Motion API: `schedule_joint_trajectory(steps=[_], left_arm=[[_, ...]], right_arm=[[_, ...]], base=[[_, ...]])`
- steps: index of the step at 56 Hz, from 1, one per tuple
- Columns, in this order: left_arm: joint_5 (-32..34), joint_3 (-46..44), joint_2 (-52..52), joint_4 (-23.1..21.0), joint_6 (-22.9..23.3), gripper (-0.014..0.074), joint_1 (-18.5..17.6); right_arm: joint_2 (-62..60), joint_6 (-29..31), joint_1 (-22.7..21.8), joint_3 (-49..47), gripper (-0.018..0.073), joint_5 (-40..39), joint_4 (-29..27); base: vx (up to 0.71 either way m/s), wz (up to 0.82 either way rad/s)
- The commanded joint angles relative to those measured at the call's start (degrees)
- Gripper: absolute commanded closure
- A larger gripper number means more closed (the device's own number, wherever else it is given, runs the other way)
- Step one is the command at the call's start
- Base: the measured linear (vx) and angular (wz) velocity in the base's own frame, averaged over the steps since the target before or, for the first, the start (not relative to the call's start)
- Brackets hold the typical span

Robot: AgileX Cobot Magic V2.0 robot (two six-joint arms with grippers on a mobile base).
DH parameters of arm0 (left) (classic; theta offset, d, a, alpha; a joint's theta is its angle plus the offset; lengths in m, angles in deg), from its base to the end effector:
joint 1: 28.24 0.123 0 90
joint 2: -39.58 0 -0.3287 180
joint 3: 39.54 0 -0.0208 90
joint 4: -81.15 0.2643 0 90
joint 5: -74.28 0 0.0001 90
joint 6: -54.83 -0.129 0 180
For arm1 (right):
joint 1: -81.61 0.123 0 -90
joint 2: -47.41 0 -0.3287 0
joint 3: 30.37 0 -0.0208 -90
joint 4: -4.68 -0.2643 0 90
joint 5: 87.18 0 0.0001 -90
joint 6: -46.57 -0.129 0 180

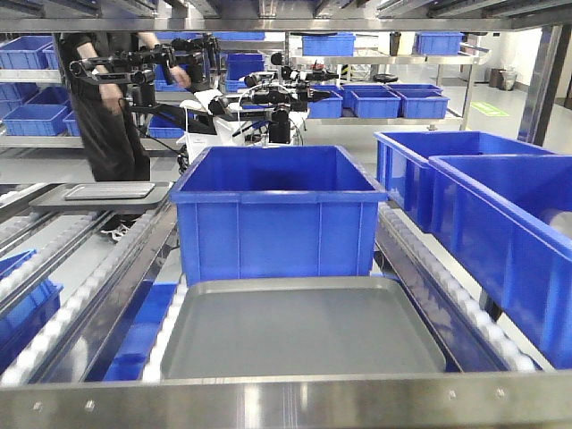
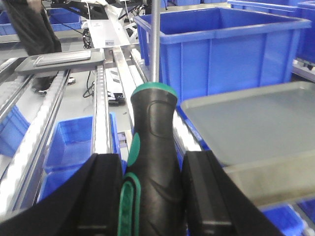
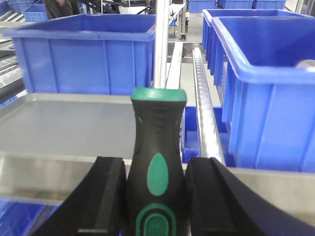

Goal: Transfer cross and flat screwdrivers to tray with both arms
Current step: 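Drive the base to the roller shelf with the grey tray, then lower both held screwdrivers toward the grey tray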

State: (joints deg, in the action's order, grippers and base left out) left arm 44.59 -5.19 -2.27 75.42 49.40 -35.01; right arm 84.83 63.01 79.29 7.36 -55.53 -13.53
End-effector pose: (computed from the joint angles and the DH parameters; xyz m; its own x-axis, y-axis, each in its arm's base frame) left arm 0.1292 -0.0218 0.3904 -0.2685 0.0397 -0.9625 0.1671 0.9859 -0.0059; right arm 0.1124 0.0166 0.3765 -0.2654 -0.0030 -0.9641 -0.1216 0.9921 0.0304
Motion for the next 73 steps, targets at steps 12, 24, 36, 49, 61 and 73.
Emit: schedule_joint_trajectory(steps=[12, 24, 36, 49, 61, 73], left_arm=[[5.3, -1.8, 0.0, -0.6, 0.3, 0.0596, -0.1], [5.4, -1.8, 0.0, -0.6, 0.3, 0.0596, -0.1], [5.4, -1.8, 0.0, -0.6, 0.3, 0.0596, -0.1], [5.4, -1.8, 0.0, -0.6, 0.3, 0.0596, -0.1], [5.4, -1.8, 0.0, -0.6, 0.3, 0.0596, -0.1], [5.4, -1.8, 0.0, -0.6, 0.3, 0.0596, -0.1]], right_arm=[[0.4, 0.0, 0.1, -1.7, 0.0567, -5.0, -0.6], [0.4, 0.0, 0.1, -1.7, 0.0567, -4.9, -0.6], [0.4, 0.1, 0.1, -1.7, 0.0567, -5.0, -0.6], [0.4, 0.1, 0.1, -1.7, 0.0567, -5.0, -0.6], [0.4, 0.1, 0.1, -1.7, 0.0567, -5.0, -0.6], [0.4, 0.0, 0.1, -1.7, 0.0567, -5.0, -1.9]], base=[[0.26, 0.0], [0.22, 0.0], [0.09, 0.0], [0.02, 0.0], [0.0, 0.0], [0.0, 0.0]])
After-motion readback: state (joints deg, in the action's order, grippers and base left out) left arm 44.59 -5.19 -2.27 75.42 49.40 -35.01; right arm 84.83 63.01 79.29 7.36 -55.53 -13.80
